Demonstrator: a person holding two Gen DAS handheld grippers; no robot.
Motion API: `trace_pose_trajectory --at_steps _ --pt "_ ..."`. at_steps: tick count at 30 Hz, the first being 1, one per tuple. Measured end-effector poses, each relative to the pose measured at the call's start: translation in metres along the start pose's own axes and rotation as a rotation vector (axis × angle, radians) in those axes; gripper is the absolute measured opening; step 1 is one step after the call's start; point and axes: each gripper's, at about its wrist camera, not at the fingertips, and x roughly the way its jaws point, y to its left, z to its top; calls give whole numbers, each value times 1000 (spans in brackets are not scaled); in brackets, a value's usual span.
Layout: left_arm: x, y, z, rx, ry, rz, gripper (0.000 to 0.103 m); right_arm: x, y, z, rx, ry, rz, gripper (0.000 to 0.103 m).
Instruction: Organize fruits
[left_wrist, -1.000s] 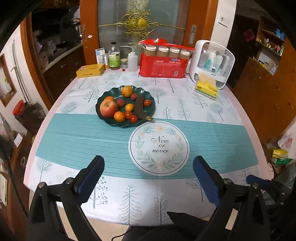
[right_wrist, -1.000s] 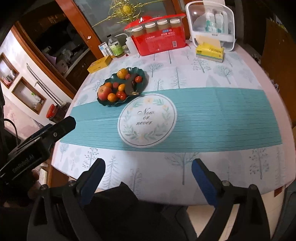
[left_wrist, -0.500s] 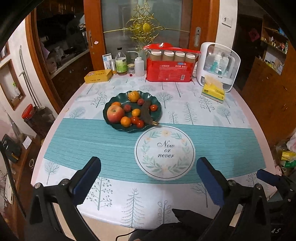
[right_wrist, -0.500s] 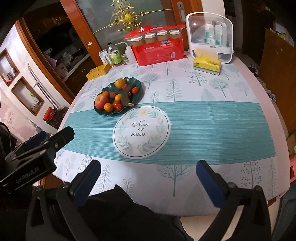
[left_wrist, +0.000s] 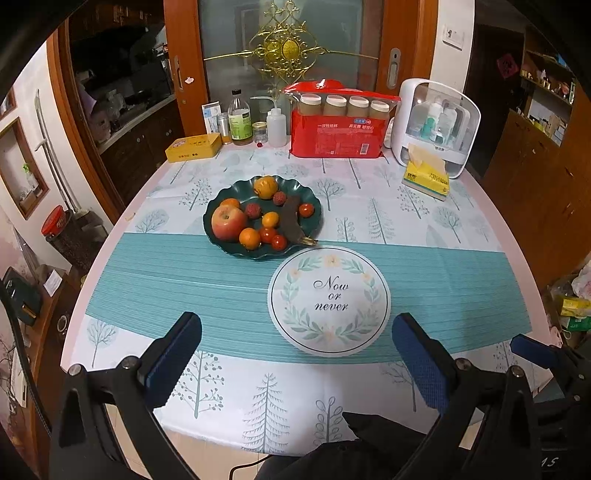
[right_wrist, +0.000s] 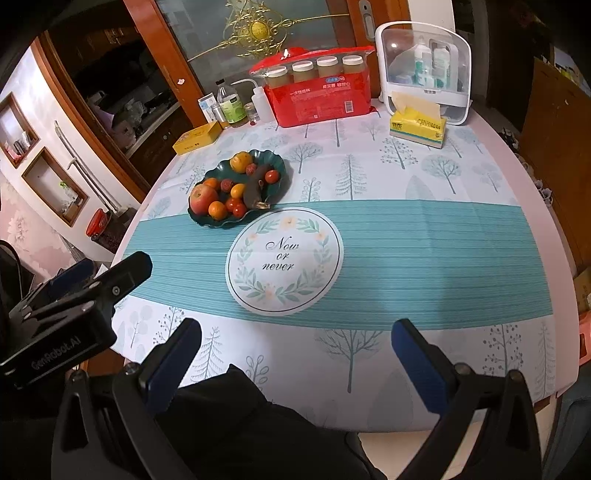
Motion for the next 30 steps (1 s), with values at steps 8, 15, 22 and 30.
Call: trace_pose_trajectory --at_steps 8,15,22,30 --pt "5 2 -1 14 13 -10 102 2 1 -3 14 12 -8 103" --pt "8 5 -1 22 22 -11 102 4 3 -4 25 17 -13 103" --pt "9 6 -1 23 23 -8 102 5 4 -3 26 21 -16 103" --pt "9 6 0 22 25 -7 102 6 5 -2 26 23 -17 103"
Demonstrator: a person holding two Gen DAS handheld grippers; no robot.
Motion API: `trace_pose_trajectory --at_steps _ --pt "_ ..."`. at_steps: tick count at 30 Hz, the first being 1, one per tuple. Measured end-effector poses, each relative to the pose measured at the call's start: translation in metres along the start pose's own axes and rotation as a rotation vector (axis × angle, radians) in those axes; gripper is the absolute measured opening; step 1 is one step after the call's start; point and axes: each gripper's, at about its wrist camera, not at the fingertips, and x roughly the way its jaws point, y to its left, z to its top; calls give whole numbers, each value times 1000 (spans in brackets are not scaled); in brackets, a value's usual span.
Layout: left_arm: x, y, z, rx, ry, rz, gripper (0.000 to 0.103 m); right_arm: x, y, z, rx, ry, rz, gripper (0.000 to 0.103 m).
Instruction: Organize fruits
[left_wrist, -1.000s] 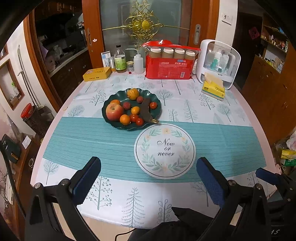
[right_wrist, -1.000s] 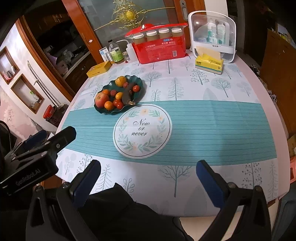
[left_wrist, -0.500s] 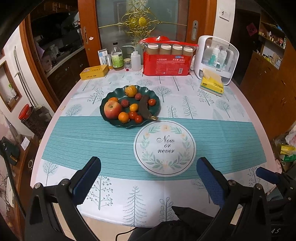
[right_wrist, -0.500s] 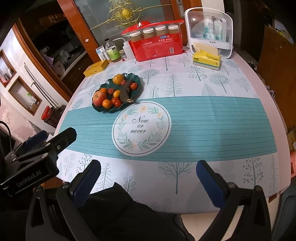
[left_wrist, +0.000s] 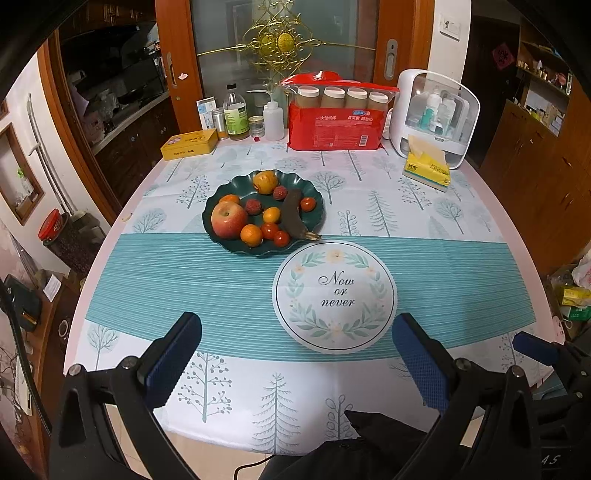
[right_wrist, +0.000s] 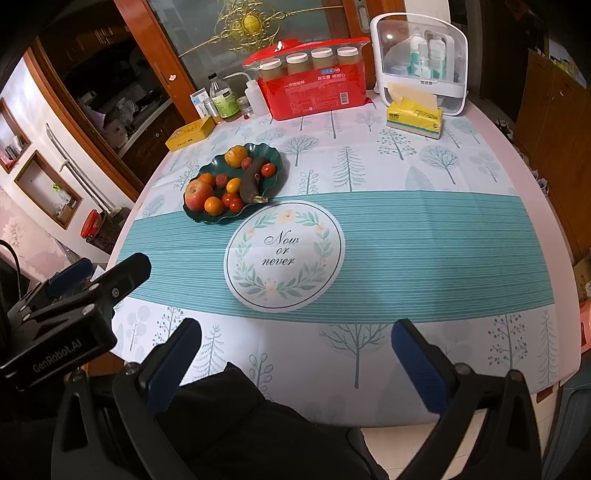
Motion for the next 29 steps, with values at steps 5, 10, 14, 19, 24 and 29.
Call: trace_pose_trajectory --at_steps 5,10,14,19,24,29 --pt "0 0 0 1 -1 -1 102 1 0 1 -1 1 0 103" --pt "0 0 1 1 0 -1 102 1 1 1 -1 1 -1 103" --pt "0 1 1 2 0 -1 102 1 1 1 -1 1 -1 103" --pt "1 2 1 2 0 -1 102 1 1 1 -1 1 -2 103" --pt "1 1 1 2 1 -1 102 2 2 0 -1 2 -2 103" --pt "0 1 2 3 1 -1 102 2 3 0 -1 2 -3 103"
